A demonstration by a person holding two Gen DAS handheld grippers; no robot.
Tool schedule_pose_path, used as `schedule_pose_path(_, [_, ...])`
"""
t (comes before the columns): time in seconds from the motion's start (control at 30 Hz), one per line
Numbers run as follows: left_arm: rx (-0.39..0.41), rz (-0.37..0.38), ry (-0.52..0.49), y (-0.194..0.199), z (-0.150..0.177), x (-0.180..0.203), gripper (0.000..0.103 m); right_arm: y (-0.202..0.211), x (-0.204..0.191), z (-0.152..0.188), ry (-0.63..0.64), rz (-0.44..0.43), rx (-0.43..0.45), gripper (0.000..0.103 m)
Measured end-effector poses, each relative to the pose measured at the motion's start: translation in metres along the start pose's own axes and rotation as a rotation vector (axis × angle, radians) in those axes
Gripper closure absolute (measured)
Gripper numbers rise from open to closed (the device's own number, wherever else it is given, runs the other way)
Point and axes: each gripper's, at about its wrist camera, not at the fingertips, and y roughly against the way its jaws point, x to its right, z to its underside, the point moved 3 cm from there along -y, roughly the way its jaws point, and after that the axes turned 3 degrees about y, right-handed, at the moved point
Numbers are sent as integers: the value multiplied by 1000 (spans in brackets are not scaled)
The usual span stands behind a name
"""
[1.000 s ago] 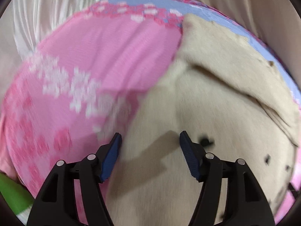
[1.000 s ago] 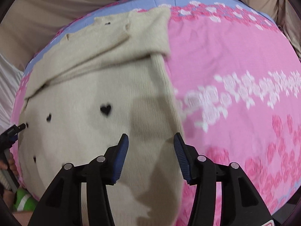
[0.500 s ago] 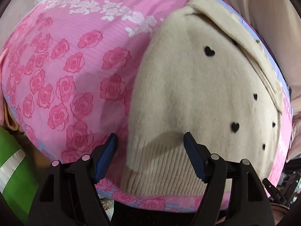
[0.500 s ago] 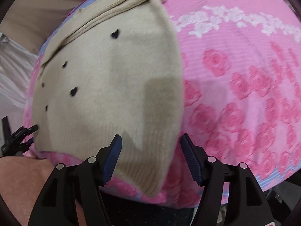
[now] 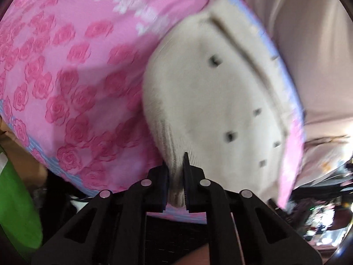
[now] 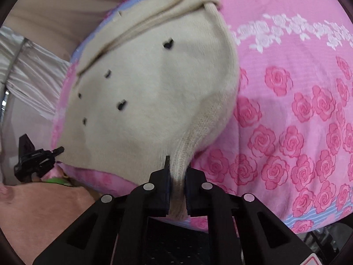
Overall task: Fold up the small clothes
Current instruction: 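Grasp the ribbed hem with both tools and lift it, then fold the lifted hem over toward the collar and release both tools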
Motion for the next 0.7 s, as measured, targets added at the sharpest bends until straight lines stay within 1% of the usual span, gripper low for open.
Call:
schedule_pose_path(0.13, [102,115,-4,33,-15,32,94,33,-9,-33,-1,-36,121,94])
schedule_pose_path(0.23, [199,191,-34,60,-40,64,94,59,-20,-63,16,-55,226,94])
schedule_pose_path(0.3, [254,226,-49,75,-61,80,94,77,-26,-86,22,-68,301,94])
schedule_pose_path(0.4, [326,270,-65,83,-89,103,94,97,-26,-119,28,-89,390,94])
schedule_pose_path(0.5, [391,293,-85,87,-120,129,95,104,-24,-149,28,-102,448,94])
schedule_pose_path(0.6, [439,279,-110,85,-155,154,95,102,-25,-186,38,-96,498,94])
schedule_pose_path(0.7, [463,266,-121,78,-188,176,95,89,-20,-221,27,-80,525,94])
